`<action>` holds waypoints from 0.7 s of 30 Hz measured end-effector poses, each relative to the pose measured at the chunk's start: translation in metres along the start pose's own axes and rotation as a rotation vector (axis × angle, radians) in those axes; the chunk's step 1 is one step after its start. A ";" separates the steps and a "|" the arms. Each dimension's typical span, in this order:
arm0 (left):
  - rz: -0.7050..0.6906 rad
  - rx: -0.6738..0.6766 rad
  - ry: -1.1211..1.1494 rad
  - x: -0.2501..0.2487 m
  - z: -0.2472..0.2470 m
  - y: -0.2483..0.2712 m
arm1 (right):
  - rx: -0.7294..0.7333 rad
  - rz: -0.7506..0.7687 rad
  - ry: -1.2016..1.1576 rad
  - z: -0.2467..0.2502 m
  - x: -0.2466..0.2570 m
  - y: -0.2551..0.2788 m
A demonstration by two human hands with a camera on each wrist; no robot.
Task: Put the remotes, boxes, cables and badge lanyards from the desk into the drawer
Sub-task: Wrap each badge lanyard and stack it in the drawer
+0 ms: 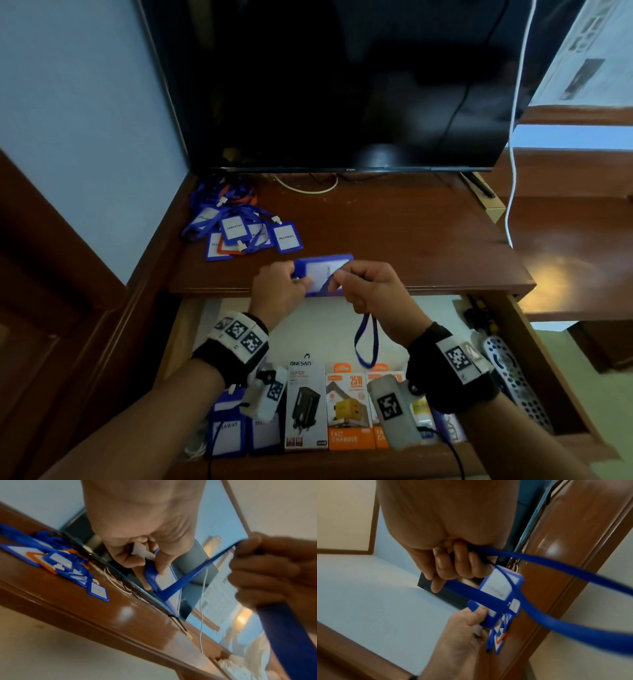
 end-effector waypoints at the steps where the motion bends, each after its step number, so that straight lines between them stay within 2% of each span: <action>1: -0.046 0.072 -0.028 -0.002 -0.005 0.006 | -0.027 0.001 -0.019 0.002 0.003 0.000; 4: -0.139 0.254 -0.049 -0.005 -0.013 0.019 | -0.132 -0.034 -0.055 0.011 0.006 -0.002; 8: -0.224 0.417 -0.043 -0.014 -0.007 0.035 | -0.249 -0.223 -0.233 0.031 -0.010 -0.001; 12: -0.285 0.575 0.098 -0.027 0.011 0.046 | -0.232 -0.367 -0.432 0.041 -0.020 0.008; 16: -0.253 0.667 0.287 -0.032 0.024 0.047 | -0.236 -0.460 -0.596 0.036 -0.026 0.014; 19: -0.227 0.679 0.446 -0.035 0.024 0.049 | -0.182 -0.462 -0.733 0.024 -0.028 0.017; 21: -0.234 0.686 0.516 -0.035 0.023 0.051 | -0.109 -0.428 -0.659 0.020 -0.027 0.019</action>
Point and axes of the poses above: each hand's wrist, its own y-axis away from the middle knuckle, its own z-axis out of the back of the hand, x = y × z, the point moved 3 cm from there along -y, towards the middle knuckle, and after that the axes turned 3 degrees about z, right-handed, at the moved point
